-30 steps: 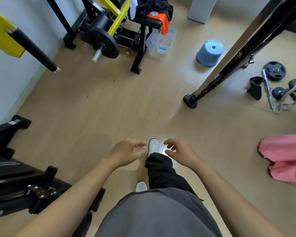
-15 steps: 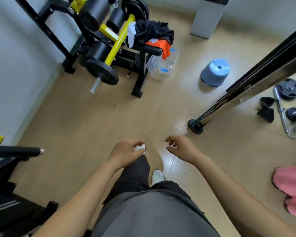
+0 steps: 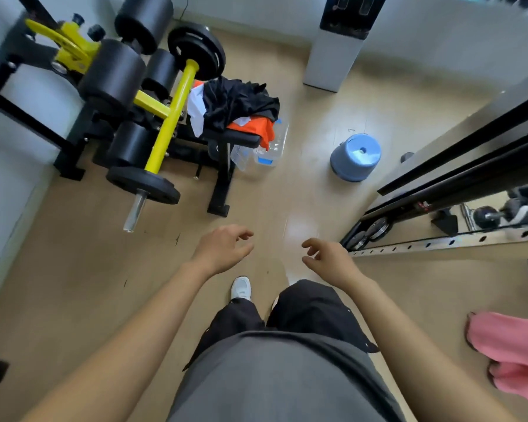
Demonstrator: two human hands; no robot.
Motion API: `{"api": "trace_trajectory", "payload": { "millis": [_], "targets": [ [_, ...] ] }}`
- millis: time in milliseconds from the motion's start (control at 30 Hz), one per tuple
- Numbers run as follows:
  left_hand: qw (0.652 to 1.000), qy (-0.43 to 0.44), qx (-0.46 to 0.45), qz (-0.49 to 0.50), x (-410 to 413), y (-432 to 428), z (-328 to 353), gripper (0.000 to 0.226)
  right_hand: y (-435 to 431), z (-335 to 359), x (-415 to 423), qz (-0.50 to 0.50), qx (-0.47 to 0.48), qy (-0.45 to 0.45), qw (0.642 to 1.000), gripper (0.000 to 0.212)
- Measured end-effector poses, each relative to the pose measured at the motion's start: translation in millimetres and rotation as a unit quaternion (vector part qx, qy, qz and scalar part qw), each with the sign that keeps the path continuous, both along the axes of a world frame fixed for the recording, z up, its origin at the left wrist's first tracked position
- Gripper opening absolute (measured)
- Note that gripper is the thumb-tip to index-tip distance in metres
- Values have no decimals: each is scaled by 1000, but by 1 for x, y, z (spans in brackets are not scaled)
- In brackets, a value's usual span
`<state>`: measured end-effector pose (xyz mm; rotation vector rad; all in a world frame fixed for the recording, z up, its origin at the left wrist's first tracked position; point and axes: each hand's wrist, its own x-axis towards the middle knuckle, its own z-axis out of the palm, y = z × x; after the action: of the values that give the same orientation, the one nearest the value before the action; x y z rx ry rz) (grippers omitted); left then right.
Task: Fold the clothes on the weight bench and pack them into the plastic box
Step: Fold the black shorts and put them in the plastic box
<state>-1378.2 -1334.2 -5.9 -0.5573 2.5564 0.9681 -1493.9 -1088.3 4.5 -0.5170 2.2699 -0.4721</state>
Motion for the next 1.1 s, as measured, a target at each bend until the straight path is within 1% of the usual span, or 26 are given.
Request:
{"api": "trace_trajectory", "payload": {
  "millis": [167, 367, 600, 733, 900, 1000, 1100],
  "targets": [
    [1000, -4, 3, -16, -90, -23, 0, 29, -22, -5, -86, -42, -20, -11, 999, 30],
    [1000, -16, 15, 20, -197, -28, -9, 30, -31, -28, -208, -58, -26, -34, 997, 31],
    [992, -25, 55, 109, -293, -43, -11, 31, -56, -32, -348, -28, -24, -28, 999, 29],
    [985, -33, 71, 151, -344, -64, -14, 41, -80, -30, -415, -37, -38, -28, 998, 29],
    [977, -12, 102, 187, -415, -103, -30, 25, -116, -27, -491, -43, -35, -16, 998, 27],
    [975, -7, 120, 185, -461, -129, -44, 23, -141, -22, -536, -41, -26, -12, 999, 28],
    [976, -4, 127, 179, -502, -154, -60, 24, -172, -16, -580, -6, -5, -15, 1000, 29]
  ]
}}
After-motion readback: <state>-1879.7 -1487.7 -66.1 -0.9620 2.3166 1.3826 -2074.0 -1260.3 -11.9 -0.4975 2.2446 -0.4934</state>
